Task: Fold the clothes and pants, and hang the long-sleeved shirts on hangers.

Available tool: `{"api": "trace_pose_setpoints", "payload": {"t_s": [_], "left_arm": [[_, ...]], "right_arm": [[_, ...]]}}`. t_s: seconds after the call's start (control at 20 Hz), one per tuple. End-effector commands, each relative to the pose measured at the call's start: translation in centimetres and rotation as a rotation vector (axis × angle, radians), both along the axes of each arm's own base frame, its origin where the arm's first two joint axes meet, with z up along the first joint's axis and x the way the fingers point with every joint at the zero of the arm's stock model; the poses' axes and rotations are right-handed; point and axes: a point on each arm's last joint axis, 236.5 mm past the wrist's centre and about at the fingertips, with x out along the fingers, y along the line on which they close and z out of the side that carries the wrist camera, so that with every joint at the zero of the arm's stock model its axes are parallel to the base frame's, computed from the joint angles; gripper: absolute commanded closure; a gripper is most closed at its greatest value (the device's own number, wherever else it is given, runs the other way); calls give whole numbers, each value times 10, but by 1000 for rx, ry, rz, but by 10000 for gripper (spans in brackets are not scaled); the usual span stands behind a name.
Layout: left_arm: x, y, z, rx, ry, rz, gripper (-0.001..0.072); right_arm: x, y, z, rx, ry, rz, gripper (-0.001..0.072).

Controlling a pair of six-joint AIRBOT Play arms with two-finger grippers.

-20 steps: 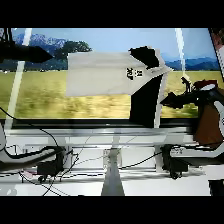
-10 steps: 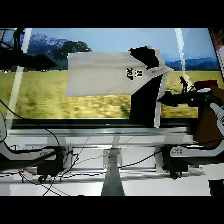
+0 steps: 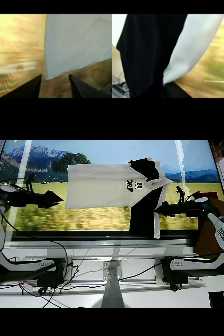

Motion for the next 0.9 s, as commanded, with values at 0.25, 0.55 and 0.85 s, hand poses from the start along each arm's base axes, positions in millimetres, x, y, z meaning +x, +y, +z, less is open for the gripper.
{"api": "trace_pose_setpoints", "payload": {"t_s": [0.25, 0.55, 0.85], "left_arm": [[-8, -44, -56, -100, 117, 41, 312], [7, -59, -40, -180, 70, 71, 691], [-3, -60, 4, -122, -24, -34, 693]], "right_arm": [[1, 3, 2, 13, -1, -1, 693], [-7, 13, 13, 67, 22, 16, 694], [-8, 9, 53, -13, -103, 8, 695]]}}
